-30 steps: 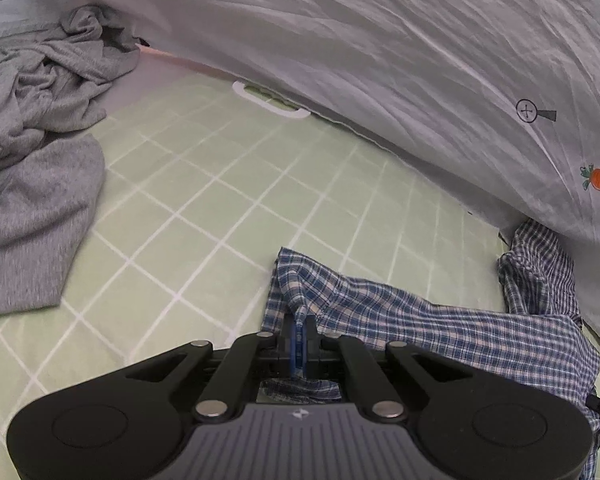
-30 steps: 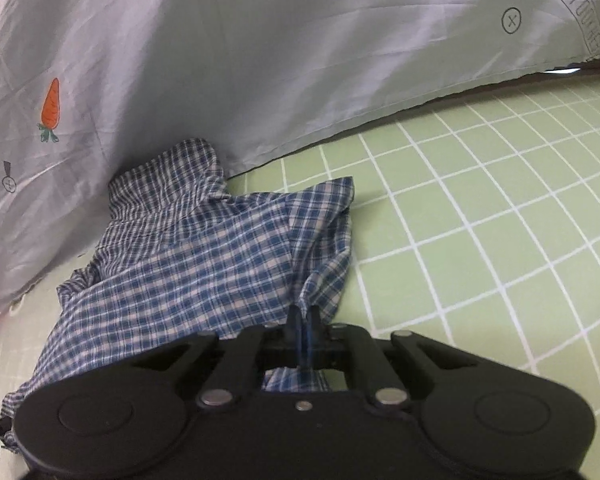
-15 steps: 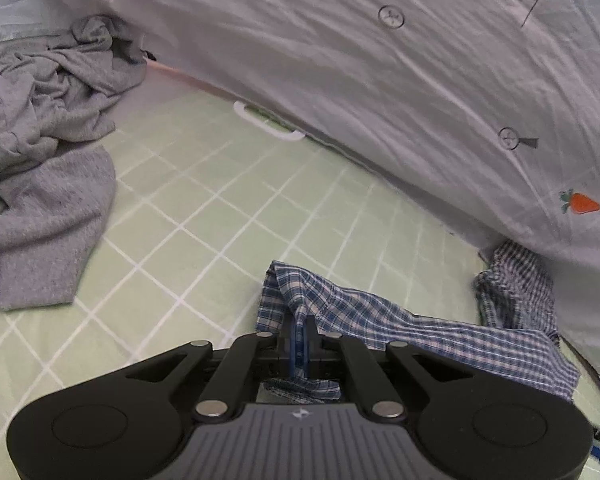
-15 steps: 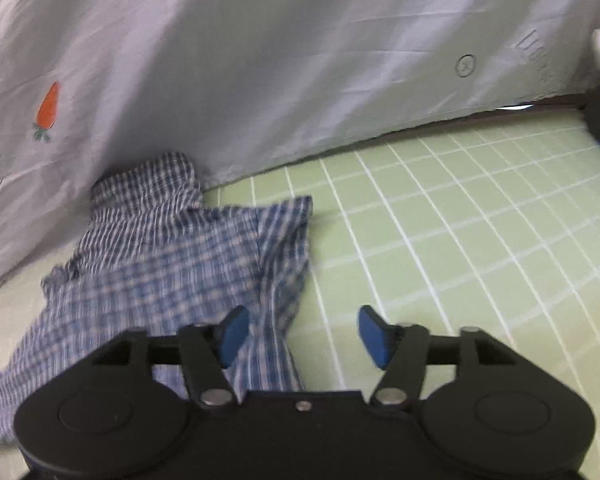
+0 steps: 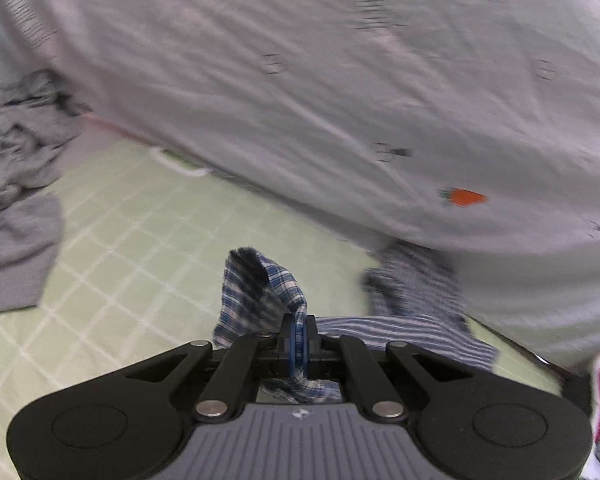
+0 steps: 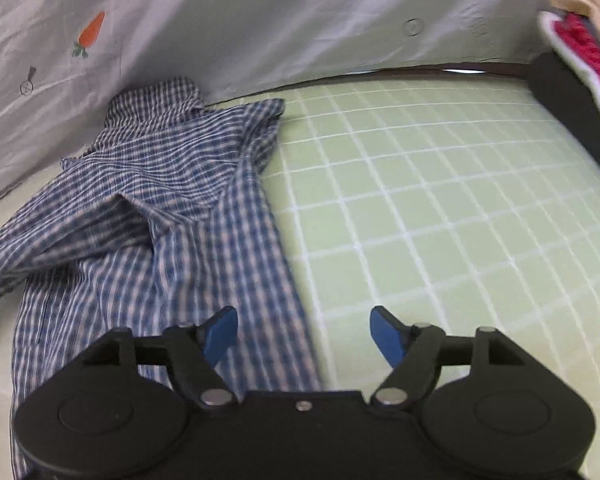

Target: Fold clothes

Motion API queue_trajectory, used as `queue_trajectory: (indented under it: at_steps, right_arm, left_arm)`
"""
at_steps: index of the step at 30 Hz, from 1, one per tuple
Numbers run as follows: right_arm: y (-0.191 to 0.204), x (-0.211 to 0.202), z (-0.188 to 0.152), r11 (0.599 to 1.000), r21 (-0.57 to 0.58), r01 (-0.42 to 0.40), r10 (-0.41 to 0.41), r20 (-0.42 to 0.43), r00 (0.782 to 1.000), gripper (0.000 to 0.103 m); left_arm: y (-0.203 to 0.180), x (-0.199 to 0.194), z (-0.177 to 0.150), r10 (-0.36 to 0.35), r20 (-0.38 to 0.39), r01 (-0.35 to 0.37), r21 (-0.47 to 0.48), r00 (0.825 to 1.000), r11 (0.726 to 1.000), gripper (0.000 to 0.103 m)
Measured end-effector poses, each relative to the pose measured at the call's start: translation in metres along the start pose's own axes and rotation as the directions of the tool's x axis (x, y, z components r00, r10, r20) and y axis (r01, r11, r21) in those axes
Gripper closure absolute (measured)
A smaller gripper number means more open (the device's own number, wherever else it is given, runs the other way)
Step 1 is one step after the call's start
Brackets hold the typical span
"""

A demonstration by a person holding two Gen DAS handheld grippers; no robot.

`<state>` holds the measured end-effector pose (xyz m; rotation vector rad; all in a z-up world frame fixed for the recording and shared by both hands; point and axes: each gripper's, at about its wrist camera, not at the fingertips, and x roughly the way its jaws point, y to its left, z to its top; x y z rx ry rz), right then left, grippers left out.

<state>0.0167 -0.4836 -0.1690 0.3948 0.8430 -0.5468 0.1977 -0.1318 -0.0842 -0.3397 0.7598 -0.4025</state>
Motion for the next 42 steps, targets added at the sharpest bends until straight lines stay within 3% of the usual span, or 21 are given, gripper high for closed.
queue_trajectory:
  at_steps: [4, 7, 11, 13, 16, 17, 19, 22, 24, 27, 31, 34, 38, 42]
  right_arm:
    - [-0.022, -0.017, -0.021, 0.998, 0.07, -0.005, 0.006, -0.004, 1.0, 0.027]
    - [-0.039, -0.027, -0.04, 0.993, 0.116, -0.012, 0.013, -0.013, 1.0, 0.027]
    - [-0.053, -0.04, -0.06, 0.99, 0.143, -0.022, 0.026, -0.025, 0.999, 0.027]
    - [-0.059, -0.046, -0.068, 0.989, 0.144, -0.026, 0.03, -0.026, 0.999, 0.027]
    - [-0.066, -0.054, -0.077, 0.986, 0.159, -0.042, 0.045, -0.019, 0.999, 0.025]
    - [-0.069, -0.056, -0.079, 0.985, 0.165, -0.05, 0.053, -0.014, 0.998, 0.023]
    - [-0.073, -0.061, -0.08, 0.981, 0.175, -0.078, 0.077, 0.014, 0.997, 0.016]
    - [-0.072, -0.066, -0.072, 0.972, 0.177, -0.152, 0.138, 0.087, 0.987, 0.003]
    - [-0.068, -0.068, -0.064, 0.963, 0.169, -0.21, 0.187, 0.142, 0.972, 0.003]
    - [-0.055, -0.062, -0.049, 0.922, 0.179, -0.342, 0.313, 0.174, 0.934, 0.003]
    - [-0.032, -0.039, -0.028, 0.829, 0.22, -0.514, 0.489, 0.162, 0.857, 0.005]
    - [-0.013, -0.015, -0.016, 0.752, 0.272, -0.6, 0.594, 0.112, 0.796, 0.015]
    - [0.009, 0.009, -0.013, 0.655, 0.342, -0.674, 0.707, 0.038, 0.706, 0.027]
    - [0.019, 0.016, -0.027, 0.584, 0.395, -0.709, 0.773, -0.006, 0.634, 0.03]
  left_arm:
    - [-0.041, -0.005, -0.023, -0.113, -0.049, 0.117, 0.095, 0.992, 0.989, 0.1]
    - [-0.071, -0.006, -0.051, -0.191, -0.126, 0.209, 0.147, 0.973, 0.967, 0.1]
    - [-0.108, -0.001, -0.103, -0.269, -0.298, 0.337, 0.206, 0.916, 0.919, 0.099]
    - [-0.12, 0.008, -0.133, -0.255, -0.402, 0.362, 0.216, 0.879, 0.907, 0.096]
    - [-0.13, 0.011, -0.163, -0.18, -0.484, 0.335, 0.257, 0.857, 0.907, 0.079]
    - [-0.13, 0.01, -0.166, -0.174, -0.494, 0.331, 0.251, 0.852, 0.91, 0.075]
    - [-0.127, 0.003, -0.167, -0.171, -0.491, 0.315, 0.226, 0.854, 0.922, 0.054]
    - [-0.12, -0.009, -0.16, -0.167, -0.451, 0.281, 0.198, 0.877, 0.939, 0.038]
    - [-0.115, -0.019, -0.153, -0.162, -0.42, 0.264, 0.196, 0.893, 0.944, 0.033]
    - [-0.106, -0.028, -0.145, -0.154, -0.389, 0.238, 0.179, 0.908, 0.954, 0.029]
    - [-0.092, -0.028, -0.135, -0.136, -0.367, 0.197, 0.135, 0.92, 0.971, 0.025]
    - [-0.081, -0.029, -0.128, -0.122, -0.352, 0.167, 0.1, 0.928, 0.981, 0.025]
    - [-0.073, -0.019, -0.125, -0.09, -0.364, 0.114, 0.045, 0.927, 0.992, 0.025]
    - [-0.071, -0.007, -0.127, -0.06, -0.4, 0.083, 0.04, 0.915, 0.996, 0.025]
